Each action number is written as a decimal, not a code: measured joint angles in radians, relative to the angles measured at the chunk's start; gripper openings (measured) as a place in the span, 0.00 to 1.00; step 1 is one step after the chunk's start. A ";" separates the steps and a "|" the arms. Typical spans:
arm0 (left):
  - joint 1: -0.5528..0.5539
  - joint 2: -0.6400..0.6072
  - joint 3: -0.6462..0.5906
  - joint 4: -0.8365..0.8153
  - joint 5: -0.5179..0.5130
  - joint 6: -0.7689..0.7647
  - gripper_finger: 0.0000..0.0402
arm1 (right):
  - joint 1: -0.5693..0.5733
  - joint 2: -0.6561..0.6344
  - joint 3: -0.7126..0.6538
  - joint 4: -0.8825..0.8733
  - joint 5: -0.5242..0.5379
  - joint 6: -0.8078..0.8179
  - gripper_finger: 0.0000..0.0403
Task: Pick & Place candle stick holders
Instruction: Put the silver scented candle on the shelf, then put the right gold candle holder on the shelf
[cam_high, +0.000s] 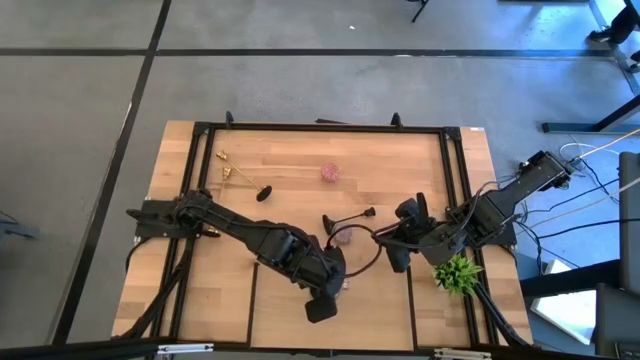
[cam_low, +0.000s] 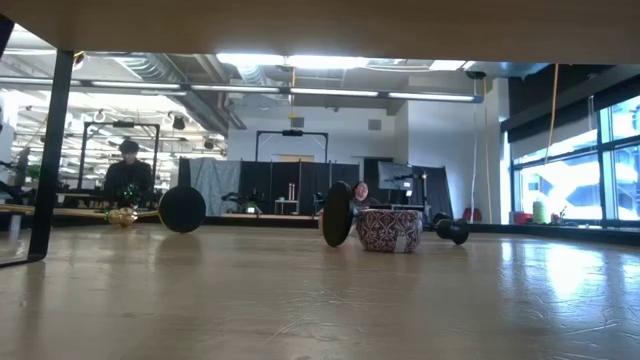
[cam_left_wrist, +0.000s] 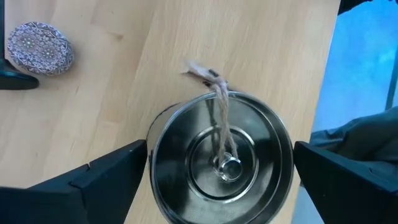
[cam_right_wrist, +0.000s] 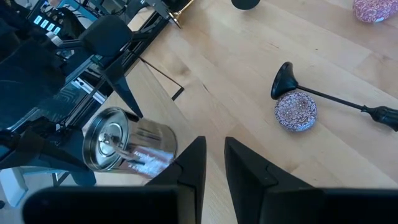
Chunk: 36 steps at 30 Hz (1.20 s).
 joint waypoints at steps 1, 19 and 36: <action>0.000 0.000 0.000 0.000 0.001 0.001 1.00 | 0.000 0.000 0.000 0.000 0.000 0.000 0.15; 0.000 -0.015 0.000 0.032 0.008 0.029 1.00 | 0.000 0.000 0.000 0.000 0.000 0.000 0.15; 0.015 -0.169 0.002 0.051 -0.553 0.028 1.00 | 0.000 0.000 0.000 -0.001 0.000 0.000 0.15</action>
